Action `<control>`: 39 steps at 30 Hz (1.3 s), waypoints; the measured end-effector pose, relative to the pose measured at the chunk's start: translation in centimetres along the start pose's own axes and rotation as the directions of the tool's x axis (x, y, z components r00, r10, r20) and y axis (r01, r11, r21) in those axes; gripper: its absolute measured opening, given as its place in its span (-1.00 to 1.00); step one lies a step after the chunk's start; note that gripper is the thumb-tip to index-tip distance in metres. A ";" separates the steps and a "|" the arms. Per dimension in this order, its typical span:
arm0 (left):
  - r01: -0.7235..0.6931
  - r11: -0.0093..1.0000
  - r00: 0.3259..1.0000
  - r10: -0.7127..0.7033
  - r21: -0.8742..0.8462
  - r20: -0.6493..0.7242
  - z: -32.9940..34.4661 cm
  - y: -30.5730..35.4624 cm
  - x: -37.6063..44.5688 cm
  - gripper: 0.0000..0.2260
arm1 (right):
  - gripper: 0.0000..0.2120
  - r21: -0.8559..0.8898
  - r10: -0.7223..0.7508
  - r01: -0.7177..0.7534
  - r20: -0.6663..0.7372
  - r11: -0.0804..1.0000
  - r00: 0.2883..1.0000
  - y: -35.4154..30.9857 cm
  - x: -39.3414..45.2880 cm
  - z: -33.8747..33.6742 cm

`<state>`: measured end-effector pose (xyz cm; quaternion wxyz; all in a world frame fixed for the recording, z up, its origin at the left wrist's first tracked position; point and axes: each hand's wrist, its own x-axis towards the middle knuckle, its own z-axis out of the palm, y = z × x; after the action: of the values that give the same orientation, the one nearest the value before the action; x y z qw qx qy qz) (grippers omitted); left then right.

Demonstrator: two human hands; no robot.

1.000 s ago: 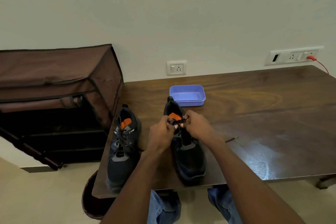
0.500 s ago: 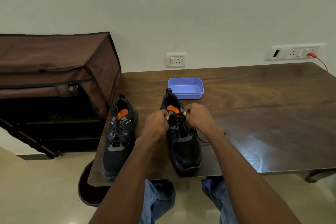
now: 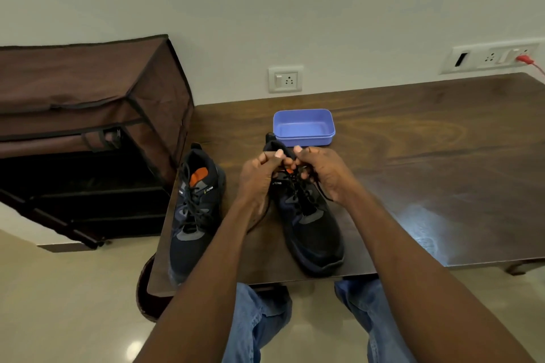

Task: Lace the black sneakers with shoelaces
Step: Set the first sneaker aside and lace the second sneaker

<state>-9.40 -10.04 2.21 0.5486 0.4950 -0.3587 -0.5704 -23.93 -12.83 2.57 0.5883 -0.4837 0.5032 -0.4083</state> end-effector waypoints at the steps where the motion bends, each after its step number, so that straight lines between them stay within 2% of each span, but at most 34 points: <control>1: -0.014 1.000 1.000 0.014 0.006 -0.004 0.0 -0.2 0.1 -0.87 | -0.80 0.039 0.017 -0.018 0.025 0.999 1.000 0.1 0.1 -0.2; 3: -0.034 0.999 0.999 0.035 0.031 -0.023 -0.2 -0.8 0.4 -0.87 | -0.84 0.111 0.040 -0.047 0.068 0.993 0.997 0.5 0.3 -0.3; 6: -0.041 0.998 0.996 0.043 0.038 -0.074 0.2 -1.3 0.1 -0.81 | -0.82 0.107 0.034 -0.043 0.079 0.993 0.996 1.0 0.3 -0.4; 11: 0.040 0.997 0.996 -0.045 -0.064 -0.076 1.5 -1.5 -0.2 -0.86 | -0.80 0.073 0.023 -0.017 -0.075 0.997 0.997 1.3 -0.1 1.3; 14: 0.060 0.997 0.997 -0.062 -0.039 -0.051 1.9 -1.7 0.2 -0.73 | -0.75 0.024 0.035 -0.033 -0.084 0.999 0.996 1.2 0.0 1.8; 17: 0.059 0.995 0.998 -0.061 -0.075 -0.026 1.4 -2.7 0.8 -0.64 | -0.68 0.078 0.069 -0.067 -0.030 0.995 0.997 1.3 0.1 1.3; 19: 0.041 0.994 0.998 -0.046 -0.104 -0.045 1.1 -2.9 1.0 -0.69 | -0.67 0.083 0.072 -0.070 -0.019 0.994 0.997 1.3 0.1 1.3; 23: 0.003 0.987 0.995 -0.018 -0.162 -0.096 1.1 -2.5 0.5 -0.87 | -0.73 0.047 0.066 -0.062 -0.095 0.997 0.993 1.5 0.1 1.7; 27: 0.055 0.982 0.996 -0.066 -0.181 -0.055 0.9 -2.2 0.4 -0.94 | -0.70 0.049 0.057 -0.057 -0.002 0.997 0.998 1.3 -0.2 1.3; 30: 0.092 0.982 0.996 -0.091 -0.167 0.016 0.7 -2.1 0.5 -0.91 | -0.67 0.066 0.063 -0.066 0.039 0.996 0.997 1.3 -0.5 0.8; 32: 0.121 0.977 0.991 -0.111 -0.176 0.069 0.3 -2.0 0.8 -0.88 | -0.77 0.034 0.059 -0.059 -0.002 0.998 0.998 1.6 -0.6 0.9; 35: 0.175 0.966 0.984 -0.167 -0.189 0.059 -0.4 -1.5 1.2 -0.81 | -0.92 0.041 0.054 -0.052 -0.055 0.998 0.997 2.1 -0.5 1.1; 37: 0.227 0.959 0.973 -0.217 -0.170 0.078 -0.5 -0.9 1.5 -0.74 | -0.97 0.031 0.028 -0.027 -0.014 0.999 1.000 2.0 -0.6 0.9; 39: 0.272 0.954 0.958 -0.255 -0.130 0.134 -0.6 -0.3 1.7 -0.78 | -0.96 0.027 0.007 -0.008 0.035 1.000 0.999 1.7 -0.7 0.6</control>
<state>-8.79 -11.56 1.54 0.4809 0.4626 -0.2777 -0.6911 -23.41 -11.73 1.03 0.6050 -0.4810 0.4891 -0.4042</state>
